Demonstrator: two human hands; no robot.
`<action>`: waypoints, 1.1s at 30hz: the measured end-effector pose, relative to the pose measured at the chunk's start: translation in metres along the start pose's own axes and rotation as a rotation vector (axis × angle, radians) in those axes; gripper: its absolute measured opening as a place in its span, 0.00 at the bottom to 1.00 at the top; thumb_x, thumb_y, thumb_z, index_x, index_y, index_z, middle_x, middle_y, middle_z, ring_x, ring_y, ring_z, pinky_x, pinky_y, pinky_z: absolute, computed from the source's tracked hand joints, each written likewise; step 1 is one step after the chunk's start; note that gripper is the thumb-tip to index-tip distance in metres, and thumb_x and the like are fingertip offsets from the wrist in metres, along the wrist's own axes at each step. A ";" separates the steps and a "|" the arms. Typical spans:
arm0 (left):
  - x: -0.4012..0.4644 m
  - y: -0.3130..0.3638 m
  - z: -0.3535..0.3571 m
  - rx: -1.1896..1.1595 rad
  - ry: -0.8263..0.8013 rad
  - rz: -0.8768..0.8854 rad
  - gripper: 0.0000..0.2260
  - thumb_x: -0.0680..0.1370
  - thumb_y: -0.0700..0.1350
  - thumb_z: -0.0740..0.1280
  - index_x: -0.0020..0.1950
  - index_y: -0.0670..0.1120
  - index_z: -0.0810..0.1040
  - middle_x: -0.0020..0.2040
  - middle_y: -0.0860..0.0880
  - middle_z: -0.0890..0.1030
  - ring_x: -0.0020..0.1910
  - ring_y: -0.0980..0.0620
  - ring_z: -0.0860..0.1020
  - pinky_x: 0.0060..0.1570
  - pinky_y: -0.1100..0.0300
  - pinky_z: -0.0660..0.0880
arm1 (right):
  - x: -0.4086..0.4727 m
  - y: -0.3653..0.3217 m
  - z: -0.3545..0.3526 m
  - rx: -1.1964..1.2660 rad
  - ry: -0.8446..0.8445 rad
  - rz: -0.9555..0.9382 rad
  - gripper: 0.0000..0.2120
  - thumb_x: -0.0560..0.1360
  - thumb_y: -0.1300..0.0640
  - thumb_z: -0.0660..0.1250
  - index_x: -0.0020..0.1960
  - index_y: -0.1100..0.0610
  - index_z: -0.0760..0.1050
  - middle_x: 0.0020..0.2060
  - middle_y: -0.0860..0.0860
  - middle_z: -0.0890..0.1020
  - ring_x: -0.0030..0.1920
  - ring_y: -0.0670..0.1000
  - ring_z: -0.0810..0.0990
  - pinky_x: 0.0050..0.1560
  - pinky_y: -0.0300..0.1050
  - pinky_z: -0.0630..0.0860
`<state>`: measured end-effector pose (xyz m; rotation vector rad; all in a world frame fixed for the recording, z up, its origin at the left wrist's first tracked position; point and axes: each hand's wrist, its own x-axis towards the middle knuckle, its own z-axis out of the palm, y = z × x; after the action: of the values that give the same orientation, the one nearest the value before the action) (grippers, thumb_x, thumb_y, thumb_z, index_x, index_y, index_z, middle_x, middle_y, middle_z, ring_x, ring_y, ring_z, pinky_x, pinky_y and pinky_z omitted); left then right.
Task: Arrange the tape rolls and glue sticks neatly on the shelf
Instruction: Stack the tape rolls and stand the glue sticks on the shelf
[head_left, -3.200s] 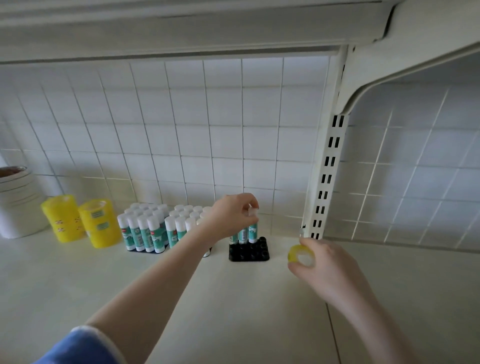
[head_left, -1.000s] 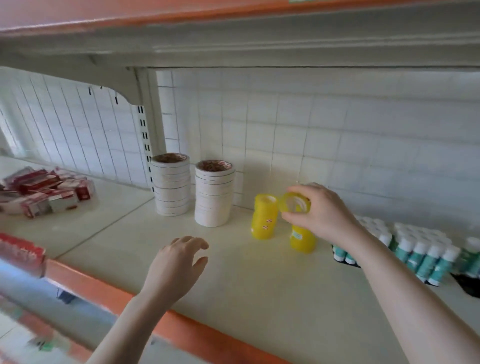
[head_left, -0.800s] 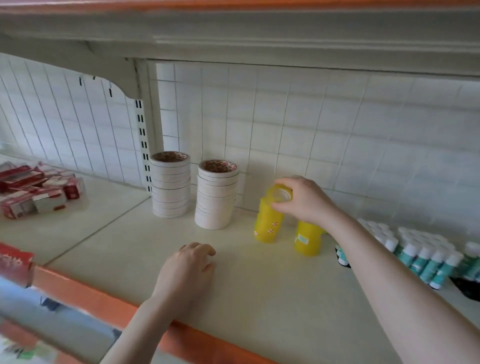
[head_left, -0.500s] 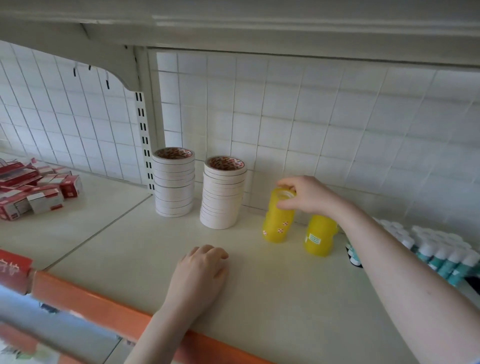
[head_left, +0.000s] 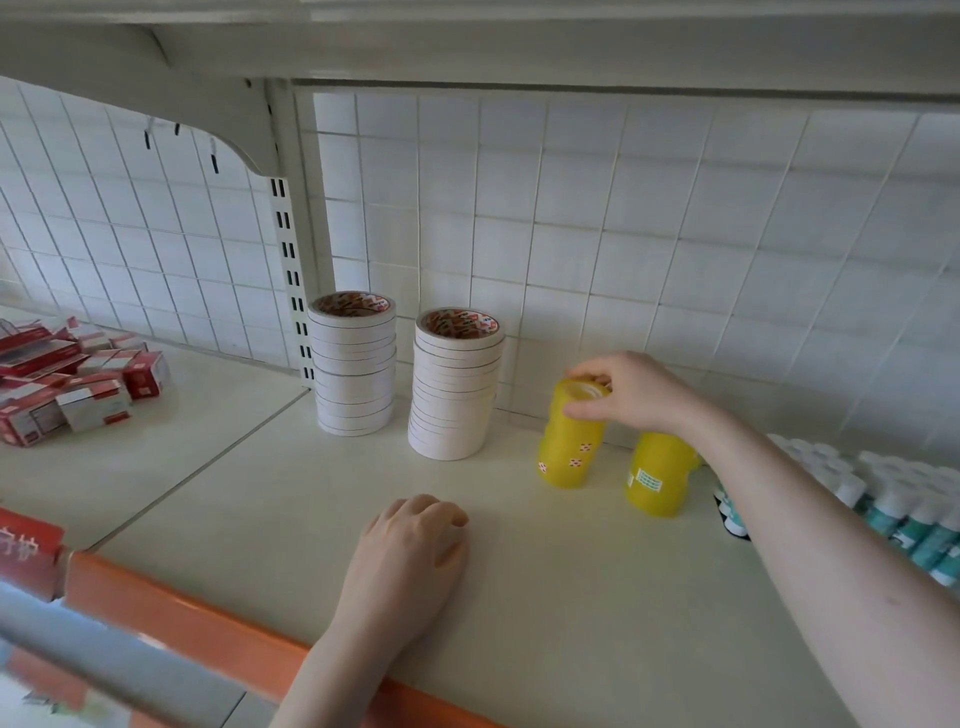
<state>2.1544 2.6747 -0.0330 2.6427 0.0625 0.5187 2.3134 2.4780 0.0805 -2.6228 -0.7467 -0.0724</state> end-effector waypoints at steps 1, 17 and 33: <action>0.000 0.000 0.000 0.002 -0.002 -0.001 0.10 0.78 0.51 0.60 0.58 0.56 0.76 0.58 0.60 0.75 0.59 0.56 0.71 0.56 0.65 0.65 | 0.001 0.001 0.000 0.004 -0.003 -0.001 0.27 0.69 0.50 0.73 0.66 0.54 0.74 0.60 0.52 0.78 0.59 0.51 0.76 0.60 0.46 0.72; -0.001 -0.001 0.003 0.015 0.028 0.032 0.09 0.78 0.50 0.62 0.54 0.54 0.79 0.54 0.56 0.77 0.54 0.52 0.73 0.52 0.61 0.67 | -0.004 0.007 0.007 0.014 0.023 -0.069 0.20 0.70 0.51 0.73 0.61 0.54 0.77 0.51 0.52 0.81 0.53 0.53 0.78 0.50 0.42 0.70; -0.006 0.015 -0.001 -0.010 -0.064 -0.023 0.12 0.77 0.49 0.62 0.60 0.53 0.76 0.60 0.54 0.75 0.59 0.50 0.72 0.56 0.56 0.70 | -0.094 0.037 -0.018 -0.057 0.409 0.070 0.21 0.74 0.48 0.67 0.64 0.54 0.74 0.58 0.54 0.77 0.59 0.54 0.75 0.56 0.46 0.69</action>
<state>2.1484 2.6606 -0.0279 2.6430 0.0709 0.4259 2.2529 2.3956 0.0686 -2.5598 -0.5138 -0.5962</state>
